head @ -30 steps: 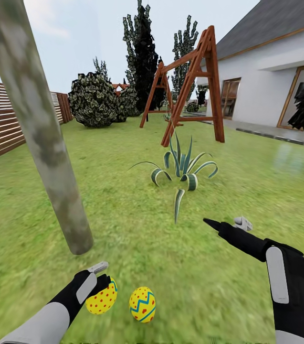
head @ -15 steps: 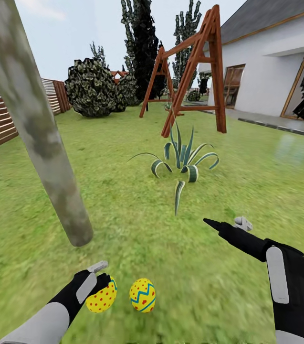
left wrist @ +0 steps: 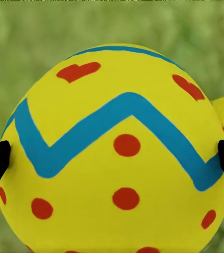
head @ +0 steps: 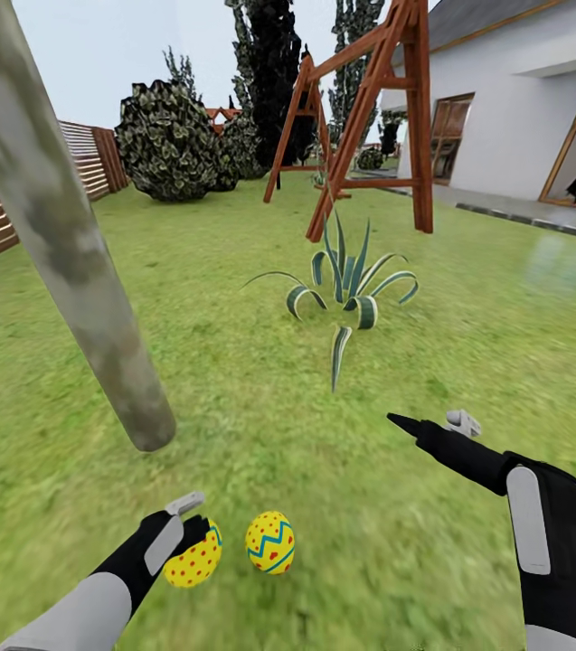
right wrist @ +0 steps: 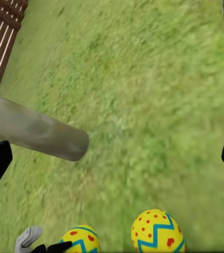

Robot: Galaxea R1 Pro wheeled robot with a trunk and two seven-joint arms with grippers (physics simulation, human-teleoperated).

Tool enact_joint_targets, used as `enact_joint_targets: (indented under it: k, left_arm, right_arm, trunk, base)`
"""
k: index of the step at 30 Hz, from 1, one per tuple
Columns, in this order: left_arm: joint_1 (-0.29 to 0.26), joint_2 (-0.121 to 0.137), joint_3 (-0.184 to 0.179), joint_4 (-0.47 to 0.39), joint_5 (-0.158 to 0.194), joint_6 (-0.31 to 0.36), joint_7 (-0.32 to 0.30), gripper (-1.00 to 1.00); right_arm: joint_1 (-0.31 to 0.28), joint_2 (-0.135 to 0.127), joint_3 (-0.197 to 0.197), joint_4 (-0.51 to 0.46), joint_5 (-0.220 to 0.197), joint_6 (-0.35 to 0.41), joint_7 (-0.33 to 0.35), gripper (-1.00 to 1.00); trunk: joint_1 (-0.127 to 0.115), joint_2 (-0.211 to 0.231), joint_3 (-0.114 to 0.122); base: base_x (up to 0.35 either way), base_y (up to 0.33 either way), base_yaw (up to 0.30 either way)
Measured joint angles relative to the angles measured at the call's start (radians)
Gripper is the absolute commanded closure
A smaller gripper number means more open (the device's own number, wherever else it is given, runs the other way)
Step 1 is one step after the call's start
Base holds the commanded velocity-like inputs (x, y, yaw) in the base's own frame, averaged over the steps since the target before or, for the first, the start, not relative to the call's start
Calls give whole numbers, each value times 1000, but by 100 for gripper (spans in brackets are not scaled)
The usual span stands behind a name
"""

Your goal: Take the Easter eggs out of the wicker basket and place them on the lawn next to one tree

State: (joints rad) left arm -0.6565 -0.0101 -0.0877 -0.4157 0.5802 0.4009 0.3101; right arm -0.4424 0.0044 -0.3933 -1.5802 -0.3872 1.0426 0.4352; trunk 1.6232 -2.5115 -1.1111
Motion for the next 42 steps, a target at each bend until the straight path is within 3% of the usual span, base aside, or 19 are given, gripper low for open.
enact_joint_targets:
  k: [4,9,25,38,42]
  left_arm:
    - [0,0,-29,0,0,-18,1,100]
    - [1,0,-38,1,0,-43,1,100]
    - [3,0,-39,0,0,-52,0,100]
    - [3,0,-39,-1,0,-52,1,100]
    - [3,0,-39,0,0,-53,1,100]
  right_arm:
    - [0,0,0,0,0,0,0,-100]
    - [0,0,0,1,0,0,0,-100]
    - [0,-2,0,0,-1,0,0,-100]
    - [0,-2,-1,1,-1,0,0,-100]
    - [0,-2,-1,1,0,0,0,-100]
  trunk:
    - [2,-1,-15]
    - [4,-2,-35]
    - [4,-2,-35]
    - [4,-2,-35]
    - [6,-3,-50]
  base:
    - [0,0,0]
    - [0,0,0]
    - [144,0,0]
    - [13,0,0]
    - [0,0,0]
